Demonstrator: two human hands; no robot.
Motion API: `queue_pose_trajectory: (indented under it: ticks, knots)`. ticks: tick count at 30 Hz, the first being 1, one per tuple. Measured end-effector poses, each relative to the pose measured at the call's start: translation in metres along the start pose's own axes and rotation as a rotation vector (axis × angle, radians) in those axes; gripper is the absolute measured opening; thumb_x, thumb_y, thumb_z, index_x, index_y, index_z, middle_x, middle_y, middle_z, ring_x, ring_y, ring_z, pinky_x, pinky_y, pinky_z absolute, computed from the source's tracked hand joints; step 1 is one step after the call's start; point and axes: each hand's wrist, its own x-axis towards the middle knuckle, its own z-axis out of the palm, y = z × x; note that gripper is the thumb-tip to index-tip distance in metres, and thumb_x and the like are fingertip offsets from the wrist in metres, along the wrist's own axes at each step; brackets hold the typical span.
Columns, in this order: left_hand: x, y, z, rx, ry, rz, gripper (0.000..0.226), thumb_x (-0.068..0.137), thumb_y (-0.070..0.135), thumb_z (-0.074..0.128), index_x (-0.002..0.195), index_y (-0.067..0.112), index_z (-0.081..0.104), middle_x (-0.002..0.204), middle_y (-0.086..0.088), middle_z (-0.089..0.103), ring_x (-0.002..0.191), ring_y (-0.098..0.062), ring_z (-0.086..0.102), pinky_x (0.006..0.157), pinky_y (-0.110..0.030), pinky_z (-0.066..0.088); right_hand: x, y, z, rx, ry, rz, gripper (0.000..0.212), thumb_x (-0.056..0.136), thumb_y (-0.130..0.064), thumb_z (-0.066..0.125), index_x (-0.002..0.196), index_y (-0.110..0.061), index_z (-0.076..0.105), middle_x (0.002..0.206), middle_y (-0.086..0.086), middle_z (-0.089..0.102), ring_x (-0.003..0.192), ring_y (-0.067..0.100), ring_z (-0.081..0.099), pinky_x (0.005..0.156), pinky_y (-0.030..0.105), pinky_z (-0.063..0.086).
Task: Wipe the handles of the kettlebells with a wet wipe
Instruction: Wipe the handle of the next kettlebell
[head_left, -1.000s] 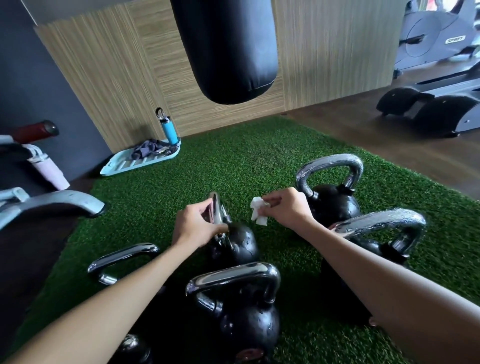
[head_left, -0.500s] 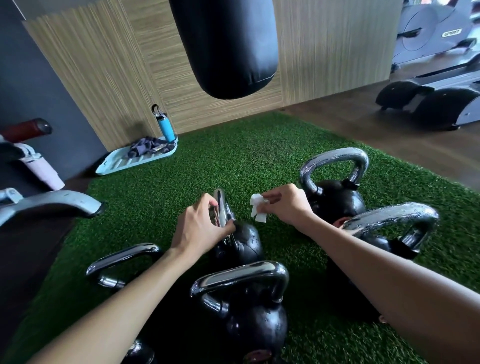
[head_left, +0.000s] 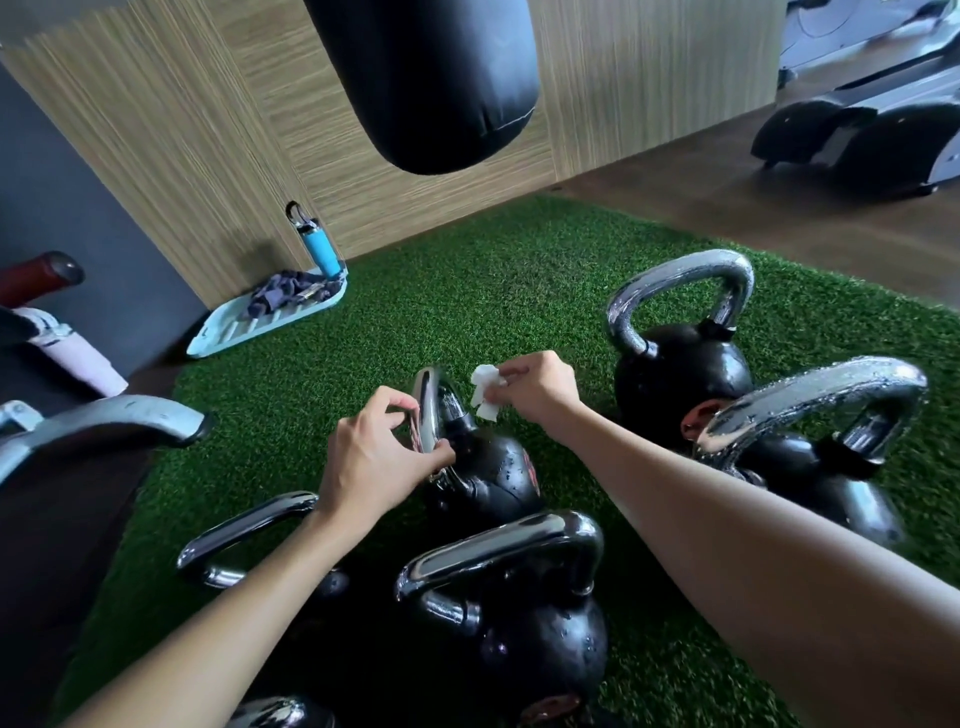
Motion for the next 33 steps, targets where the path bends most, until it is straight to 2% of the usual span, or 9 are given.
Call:
queue_pose_trajectory:
  ticks: [7, 11, 13, 15, 18, 20, 24, 29, 33]
  knots:
    - [-0.003, -0.006, 0.006, -0.027, 0.028, 0.082, 0.054, 0.069, 0.056, 0.084, 0.114, 0.036, 0.060, 0.122, -0.007, 0.073, 0.094, -0.021, 0.075, 0.073, -0.014, 0.044, 0.020, 0.006, 0.046, -0.178, -0.032, 0.019, 0.020, 0.079, -0.025, 0.085, 0.095, -0.018, 0.074, 0.076, -0.009, 0.066, 0.062, 0.000, 0.058, 0.049, 0.012, 0.040]
    - [0.000, -0.012, 0.003, -0.067, 0.005, 0.077, 0.057, 0.066, 0.053, 0.087, 0.114, 0.035, 0.062, 0.121, -0.006, 0.074, 0.100, -0.019, 0.073, 0.076, -0.017, 0.044, 0.030, 0.015, 0.052, -0.254, -0.018, 0.063, 0.022, 0.084, -0.017, 0.081, 0.105, -0.014, 0.077, 0.100, 0.005, 0.077, 0.070, 0.009, 0.063, 0.067, 0.024, 0.054]
    - [0.002, -0.017, 0.001, -0.090, -0.008, 0.078, 0.057, 0.066, 0.051, 0.088, 0.114, 0.034, 0.063, 0.119, -0.005, 0.074, 0.093, -0.015, 0.071, 0.074, -0.016, 0.044, 0.034, 0.010, 0.053, -0.259, -0.044, 0.037, 0.021, 0.086, -0.017, 0.079, 0.106, -0.011, 0.077, 0.100, 0.006, 0.076, 0.062, 0.006, 0.060, 0.055, 0.020, 0.050]
    - [0.003, -0.022, -0.001, -0.114, -0.022, 0.089, 0.058, 0.066, 0.053, 0.088, 0.114, 0.033, 0.063, 0.118, -0.004, 0.075, 0.100, -0.016, 0.072, 0.076, -0.017, 0.043, 0.039, -0.002, 0.054, -0.238, -0.057, -0.011, 0.024, 0.085, -0.022, 0.079, 0.105, -0.009, 0.077, 0.096, 0.005, 0.076, 0.059, 0.004, 0.059, 0.044, 0.015, 0.045]
    - [0.005, -0.028, -0.002, -0.118, -0.045, 0.089, 0.060, 0.064, 0.057, 0.087, 0.113, 0.034, 0.062, 0.119, -0.003, 0.074, 0.108, -0.018, 0.071, 0.079, -0.020, 0.045, 0.042, -0.015, 0.053, -0.149, -0.031, -0.084, 0.032, 0.080, -0.025, 0.083, 0.107, -0.011, 0.077, 0.096, 0.003, 0.076, 0.066, 0.005, 0.063, 0.057, 0.018, 0.054]
    - [0.006, -0.029, -0.002, -0.116, -0.051, 0.092, 0.059, 0.065, 0.056, 0.087, 0.113, 0.034, 0.062, 0.122, -0.005, 0.073, 0.106, -0.019, 0.071, 0.079, -0.020, 0.045, 0.039, -0.014, 0.051, -0.121, -0.044, -0.097, 0.037, 0.078, -0.026, 0.084, 0.111, -0.010, 0.075, 0.095, 0.000, 0.073, 0.068, 0.004, 0.061, 0.058, 0.017, 0.051]
    - [0.005, -0.027, -0.001, -0.116, -0.063, 0.106, 0.057, 0.065, 0.055, 0.086, 0.114, 0.035, 0.062, 0.123, -0.009, 0.072, 0.101, -0.018, 0.070, 0.077, -0.018, 0.043, 0.037, -0.004, 0.053, -0.119, -0.076, -0.007, 0.034, 0.079, -0.022, 0.082, 0.110, -0.010, 0.074, 0.096, 0.001, 0.072, 0.069, 0.004, 0.060, 0.063, 0.020, 0.054]
    - [0.009, -0.033, -0.005, -0.126, -0.080, 0.115, 0.060, 0.063, 0.058, 0.087, 0.113, 0.034, 0.064, 0.120, -0.009, 0.073, 0.103, -0.017, 0.070, 0.080, -0.017, 0.043, 0.029, -0.023, 0.047, 0.020, -0.059, -0.059, 0.037, 0.079, -0.023, 0.085, 0.113, -0.012, 0.075, 0.103, 0.002, 0.075, 0.059, 0.000, 0.056, 0.046, 0.010, 0.042]
    - [0.010, -0.040, -0.010, -0.140, -0.097, 0.115, 0.067, 0.060, 0.063, 0.084, 0.117, 0.034, 0.064, 0.122, -0.007, 0.073, 0.112, -0.025, 0.070, 0.091, -0.024, 0.046, 0.010, -0.024, 0.042, 0.081, -0.168, -0.105, 0.047, 0.070, -0.028, 0.091, 0.112, -0.014, 0.075, 0.106, -0.002, 0.075, 0.079, 0.005, 0.069, 0.066, 0.018, 0.056]
